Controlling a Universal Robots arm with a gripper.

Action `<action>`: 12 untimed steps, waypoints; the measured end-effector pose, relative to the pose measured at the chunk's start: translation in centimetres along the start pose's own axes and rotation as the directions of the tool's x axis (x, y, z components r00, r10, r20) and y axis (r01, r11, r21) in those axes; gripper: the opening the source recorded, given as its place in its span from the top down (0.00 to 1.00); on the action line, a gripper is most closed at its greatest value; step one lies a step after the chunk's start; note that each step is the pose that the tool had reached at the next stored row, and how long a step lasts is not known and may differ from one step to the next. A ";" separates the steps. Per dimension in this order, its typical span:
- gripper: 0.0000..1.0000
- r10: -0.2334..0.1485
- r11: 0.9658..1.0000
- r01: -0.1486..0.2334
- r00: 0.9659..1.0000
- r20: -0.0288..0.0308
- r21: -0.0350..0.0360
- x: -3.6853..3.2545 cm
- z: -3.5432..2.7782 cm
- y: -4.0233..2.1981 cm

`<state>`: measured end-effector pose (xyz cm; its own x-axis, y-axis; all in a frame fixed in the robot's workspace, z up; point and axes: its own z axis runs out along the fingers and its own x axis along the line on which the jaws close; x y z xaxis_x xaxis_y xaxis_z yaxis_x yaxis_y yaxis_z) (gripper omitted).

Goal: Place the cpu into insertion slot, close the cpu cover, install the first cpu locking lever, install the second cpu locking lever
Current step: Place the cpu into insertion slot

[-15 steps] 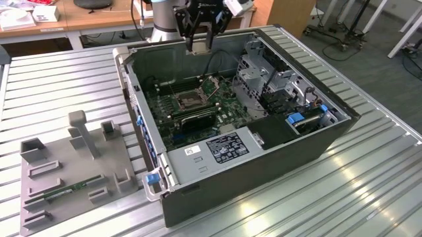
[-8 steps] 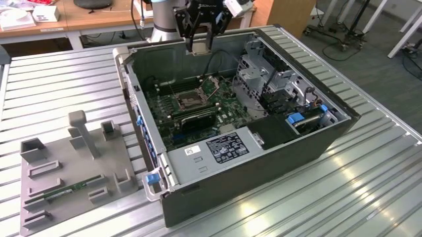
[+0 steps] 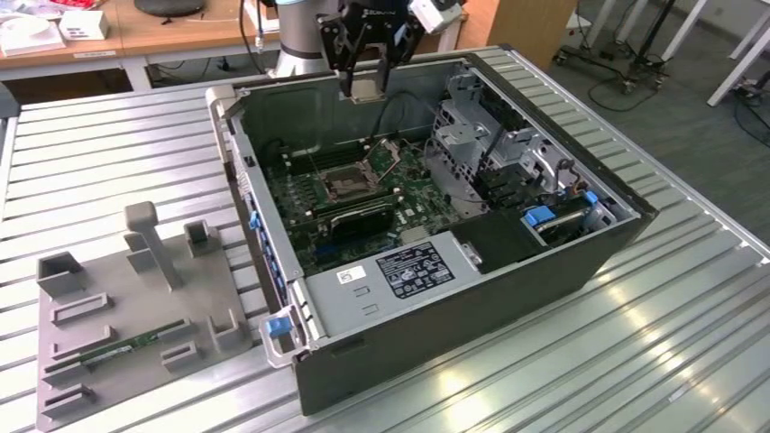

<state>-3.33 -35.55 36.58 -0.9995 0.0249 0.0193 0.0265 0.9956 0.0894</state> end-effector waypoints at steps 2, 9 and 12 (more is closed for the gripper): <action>0.46 0.000 1.000 0.000 1.000 0.000 0.000 -0.01 0.17 -0.04; 0.46 0.000 1.000 0.000 1.000 0.000 0.000 -0.02 0.92 -0.14; 0.46 0.000 1.000 0.000 1.000 0.000 0.000 -0.03 1.24 -0.18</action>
<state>-3.33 -35.62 35.33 -0.9995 0.0248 0.0193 0.0264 0.9957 0.0893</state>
